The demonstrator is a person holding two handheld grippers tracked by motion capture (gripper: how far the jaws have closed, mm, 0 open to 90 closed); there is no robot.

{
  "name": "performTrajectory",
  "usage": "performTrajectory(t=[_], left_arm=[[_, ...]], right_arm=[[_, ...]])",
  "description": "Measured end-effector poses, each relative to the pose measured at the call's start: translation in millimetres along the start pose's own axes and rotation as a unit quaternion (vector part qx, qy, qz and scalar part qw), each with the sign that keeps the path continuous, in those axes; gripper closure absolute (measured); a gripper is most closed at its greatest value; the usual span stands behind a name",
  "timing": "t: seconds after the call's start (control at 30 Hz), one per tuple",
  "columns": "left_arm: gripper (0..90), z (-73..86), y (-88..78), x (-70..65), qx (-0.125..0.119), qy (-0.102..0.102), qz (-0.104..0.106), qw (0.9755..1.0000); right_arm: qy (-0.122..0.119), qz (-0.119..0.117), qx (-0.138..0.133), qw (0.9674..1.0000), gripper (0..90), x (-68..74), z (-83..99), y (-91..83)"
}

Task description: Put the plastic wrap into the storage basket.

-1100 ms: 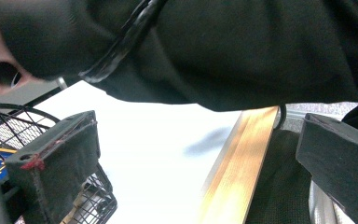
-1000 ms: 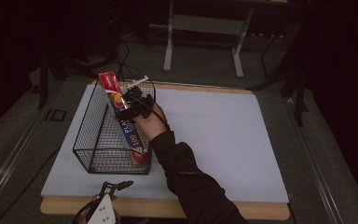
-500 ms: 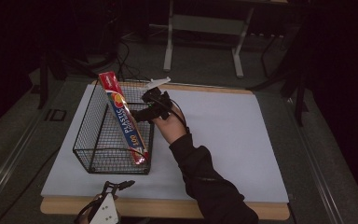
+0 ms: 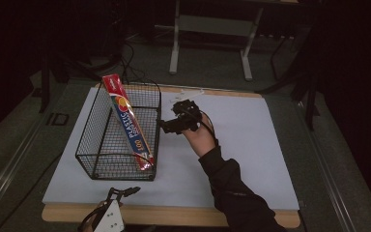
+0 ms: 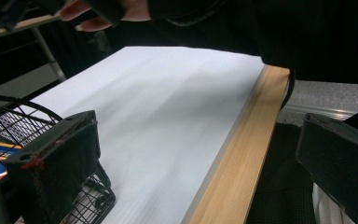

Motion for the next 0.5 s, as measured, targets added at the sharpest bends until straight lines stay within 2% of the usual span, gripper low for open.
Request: performTrajectory(t=[0.07, 0.17, 0.3, 0.5], left_arm=[[0.1, 0.0, 0.5, 0.0, 0.0, 0.0, 0.0, 1.0], [0.1, -0.4, 1.2, -0.5, 0.0, 0.0, 0.001, 1.0], [0.1, -0.3, 1.7, -0.7, 0.002, 0.003, 0.0, 1.0], [0.1, -0.4, 2.4, -0.8, 0.002, 0.002, 0.0, 1.0]], right_arm=[[-0.001, 0.009, -0.003, 1.0, 14.5, -5.4, 7.0, -6.5], [0.004, 0.008, -0.005, 0.9999, 14.5, -9.6, 13.0, -12.1], [0.009, 0.011, -0.009, 0.9999, 14.5, -18.7, 31.1, -28.1], [0.016, 0.014, -0.008, 0.9997, 14.6, -26.9, 54.8, -40.0]])
Point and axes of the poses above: each handheld gripper's, and its own axes: y roughly forward along the jaws, z roughly out of its underside, x roughly to its left, the point moved 5 cm from there along y, roughly forward along the jaws, and after that the axes turned 7 degrees about x, right-handed, at the moved point
